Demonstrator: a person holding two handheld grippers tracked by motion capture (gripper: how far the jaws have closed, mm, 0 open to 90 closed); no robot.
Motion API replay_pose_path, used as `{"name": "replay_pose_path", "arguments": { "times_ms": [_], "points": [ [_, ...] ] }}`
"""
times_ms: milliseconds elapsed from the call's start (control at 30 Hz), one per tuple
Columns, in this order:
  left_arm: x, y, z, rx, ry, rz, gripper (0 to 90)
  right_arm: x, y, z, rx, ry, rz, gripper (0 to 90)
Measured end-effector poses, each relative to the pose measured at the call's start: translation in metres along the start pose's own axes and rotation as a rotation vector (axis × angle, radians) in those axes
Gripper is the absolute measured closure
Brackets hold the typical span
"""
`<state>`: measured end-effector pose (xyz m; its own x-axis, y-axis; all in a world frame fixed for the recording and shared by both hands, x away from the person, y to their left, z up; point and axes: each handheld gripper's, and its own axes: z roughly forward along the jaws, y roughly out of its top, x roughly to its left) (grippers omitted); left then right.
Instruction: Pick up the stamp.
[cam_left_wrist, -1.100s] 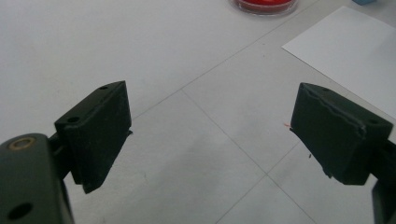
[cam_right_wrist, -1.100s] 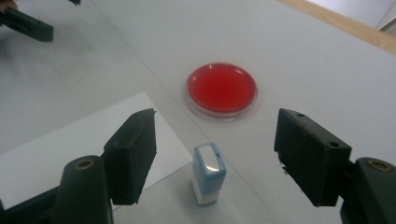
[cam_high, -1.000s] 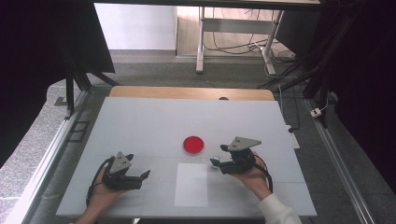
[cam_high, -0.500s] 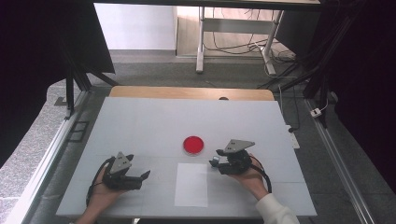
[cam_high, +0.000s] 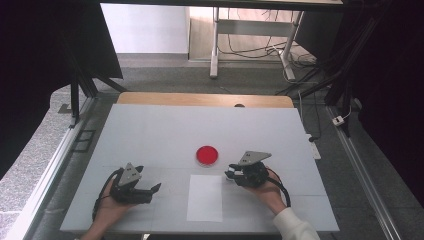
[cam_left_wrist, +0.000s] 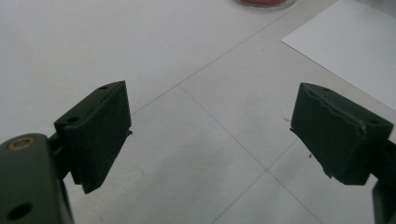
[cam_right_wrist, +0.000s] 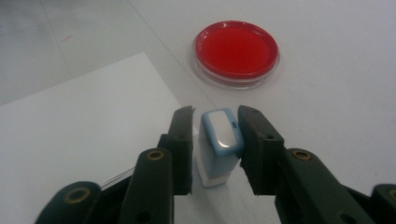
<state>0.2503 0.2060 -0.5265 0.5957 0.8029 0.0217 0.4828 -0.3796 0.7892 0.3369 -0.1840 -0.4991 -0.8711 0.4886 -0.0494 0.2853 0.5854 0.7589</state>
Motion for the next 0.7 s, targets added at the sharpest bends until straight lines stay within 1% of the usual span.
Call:
{"name": "replay_pose_path", "arguments": {
  "times_ms": [33, 167, 267, 433, 633, 700],
  "points": [
    [0.0002, 0.0000, 0.0001, 0.001, 0.000, 0.000, 12.5, -0.0001, -0.0006, 0.0000, -0.004, -0.006, -0.005, 69.6],
    [0.0003, -0.0001, 0.0002, 0.002, 0.000, 0.001, 12.4, -0.0005, -0.0015, 0.0001, -0.013, 0.000, -0.005, 73.0],
    [0.0004, -0.0002, 0.0002, 0.002, 0.000, 0.001, 12.4, -0.0001, -0.0015, 0.0001, -0.016, 0.003, -0.007, 73.8],
    [0.0004, -0.0003, 0.0000, 0.002, 0.000, 0.000, 12.5, 0.0020, -0.0009, 0.0000, -0.016, -0.008, -0.026, 74.4],
    [0.0005, -0.0008, 0.0004, 0.003, 0.000, -0.002, 12.5, 0.0023, -0.0007, -0.0012, -0.013, -0.020, -0.030, 74.6],
    [0.0008, -0.0009, 0.0004, 0.003, 0.000, -0.004, 12.5, 0.0019, -0.0005, -0.0025, -0.022, -0.022, -0.028, 74.7]
  ]
}}
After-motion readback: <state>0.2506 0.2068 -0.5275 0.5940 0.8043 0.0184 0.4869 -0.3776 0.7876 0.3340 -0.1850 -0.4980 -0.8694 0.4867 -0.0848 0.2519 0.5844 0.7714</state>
